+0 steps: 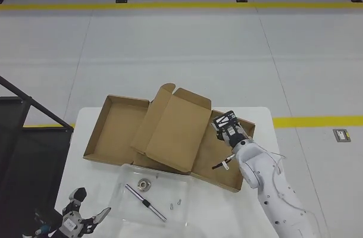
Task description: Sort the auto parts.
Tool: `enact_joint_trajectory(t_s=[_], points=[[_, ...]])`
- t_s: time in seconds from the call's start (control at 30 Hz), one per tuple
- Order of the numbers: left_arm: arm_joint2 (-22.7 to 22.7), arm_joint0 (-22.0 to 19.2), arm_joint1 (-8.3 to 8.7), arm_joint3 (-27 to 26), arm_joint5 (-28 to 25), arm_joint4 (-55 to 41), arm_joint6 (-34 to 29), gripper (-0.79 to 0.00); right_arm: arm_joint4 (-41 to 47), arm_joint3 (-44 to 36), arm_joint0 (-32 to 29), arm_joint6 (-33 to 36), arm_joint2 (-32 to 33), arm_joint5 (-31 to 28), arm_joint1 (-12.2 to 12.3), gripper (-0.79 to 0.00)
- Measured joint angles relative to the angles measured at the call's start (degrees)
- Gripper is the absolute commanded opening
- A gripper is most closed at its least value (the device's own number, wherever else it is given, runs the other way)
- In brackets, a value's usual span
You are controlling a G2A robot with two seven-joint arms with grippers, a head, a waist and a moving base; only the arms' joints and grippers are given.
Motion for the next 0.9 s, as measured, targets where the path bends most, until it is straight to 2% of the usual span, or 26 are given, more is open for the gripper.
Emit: enact_joint_trajectory(t_s=[0.17, 0.33, 0.67, 0.7, 0.73, 0.77, 0.8, 0.83, 0.9], points=[[0.0, 0.0, 0.00, 0.0, 0.0, 0.0, 0.0, 0.000, 0.4, 3.7, 1.8, 4.6, -1.8, 0.5, -0.6, -0.785], [0.0, 0.0, 0.00, 0.0, 0.0, 0.0, 0.0, 0.000, 4.5, 11.4, 6.0, 8.4, -2.7, -2.5, -1.3, -0.785], [0.0, 0.0, 0.00, 0.0, 0.0, 0.0, 0.0, 0.000, 7.1, 22.5, 11.4, 10.1, -4.9, -5.1, -2.4, -0.785], [0.0, 0.0, 0.00, 0.0, 0.0, 0.0, 0.0, 0.000, 7.3, 23.5, 11.9, 10.0, -5.1, -5.1, -2.5, -0.742], [0.0, 0.0, 0.00, 0.0, 0.0, 0.0, 0.0, 0.000, 7.6, 24.3, 12.4, 10.0, -5.3, -5.1, -2.7, -0.594], [0.0, 0.0, 0.00, 0.0, 0.0, 0.0, 0.0, 0.000, 7.8, 25.1, 12.8, 9.9, -5.4, -5.2, -2.8, -0.486], [0.0, 0.0, 0.00, 0.0, 0.0, 0.0, 0.0, 0.000, 8.1, 25.9, 13.1, 9.9, -5.5, -5.4, -2.9, -0.209], [0.0, 0.0, 0.00, 0.0, 0.0, 0.0, 0.0, 0.000, 8.3, 26.9, 13.6, 9.8, -5.8, -5.6, -3.0, 0.000], [0.0, 0.0, 0.00, 0.0, 0.0, 0.0, 0.0, 0.000, 8.2, 28.3, 14.2, 9.4, -6.2, -5.3, -3.2, 0.000]])
